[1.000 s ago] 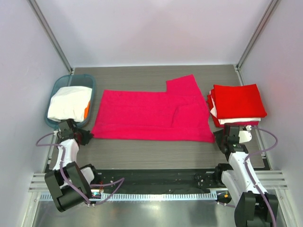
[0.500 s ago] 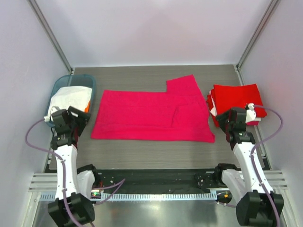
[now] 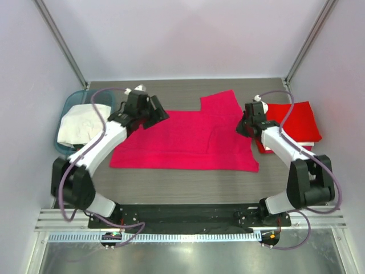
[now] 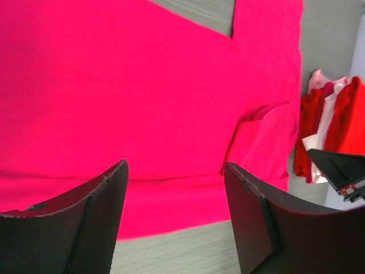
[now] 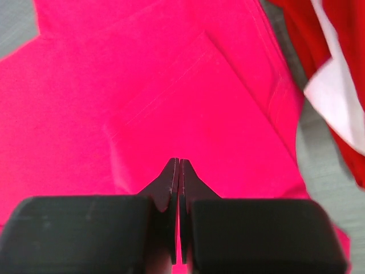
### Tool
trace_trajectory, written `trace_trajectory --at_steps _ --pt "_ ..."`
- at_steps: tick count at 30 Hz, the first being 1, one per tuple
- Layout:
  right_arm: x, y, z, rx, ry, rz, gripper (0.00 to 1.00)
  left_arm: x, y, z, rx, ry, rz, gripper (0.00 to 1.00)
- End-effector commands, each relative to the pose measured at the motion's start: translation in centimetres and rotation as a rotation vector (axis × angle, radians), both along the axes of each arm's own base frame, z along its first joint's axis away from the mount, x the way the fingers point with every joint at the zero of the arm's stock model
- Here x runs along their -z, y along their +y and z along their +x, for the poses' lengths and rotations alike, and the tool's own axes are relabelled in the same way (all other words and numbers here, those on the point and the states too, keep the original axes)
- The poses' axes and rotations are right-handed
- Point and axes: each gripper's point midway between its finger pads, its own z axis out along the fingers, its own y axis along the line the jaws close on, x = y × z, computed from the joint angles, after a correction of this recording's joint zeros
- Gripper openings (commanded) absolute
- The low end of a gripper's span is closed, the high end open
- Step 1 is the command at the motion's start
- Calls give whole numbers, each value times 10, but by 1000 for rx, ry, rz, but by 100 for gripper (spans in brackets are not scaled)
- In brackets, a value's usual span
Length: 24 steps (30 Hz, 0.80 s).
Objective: Fold and stack the t-shirts
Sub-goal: Flatten the tshirt out
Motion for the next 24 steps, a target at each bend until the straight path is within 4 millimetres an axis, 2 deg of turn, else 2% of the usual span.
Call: trace_trajectory --at_steps 1,2,3,4,5,6,7,10,12,13,16,17,19,20,22,24 --pt "-9 1 25 -28 -39 -81 1 -10 -55 39 158 -59 -21 67" --pt "4 1 26 -31 -6 -96 1 -6 -65 44 192 -53 -13 67" --pt "7 1 28 -37 2 -115 1 22 -82 49 231 0 14 66" --pt "12 1 28 -39 12 -122 1 11 -95 59 258 -25 5 66" --pt "17 1 27 -42 26 -128 1 15 -104 61 287 -24 15 66" --pt "28 0 25 -45 53 -138 1 39 -116 64 315 19 27 65" --pt "33 0 24 -48 62 -144 1 33 -129 70 346 6 5 64" --pt "54 -1 19 -59 111 -155 1 57 -157 78 412 42 -17 58" --pt "67 0 16 -66 145 -155 1 63 -177 75 468 46 -31 56" --pt "71 1 14 -71 156 -147 1 68 -187 80 486 39 -33 56" --pt "83 2 11 -67 187 -142 1 66 -212 78 559 2 -48 55" --pt "86 3 9 -69 195 -137 1 73 -218 81 571 1 -56 55" --pt "91 3 8 -69 206 -135 1 67 -230 85 593 -19 -93 54" --pt "92 4 7 -70 210 -129 1 78 -233 85 600 2 -103 53" --pt "93 3 7 -68 206 -128 1 74 -243 88 611 4 -144 51" --pt "92 3 6 -66 201 -128 1 80 -251 89 619 25 -173 43"
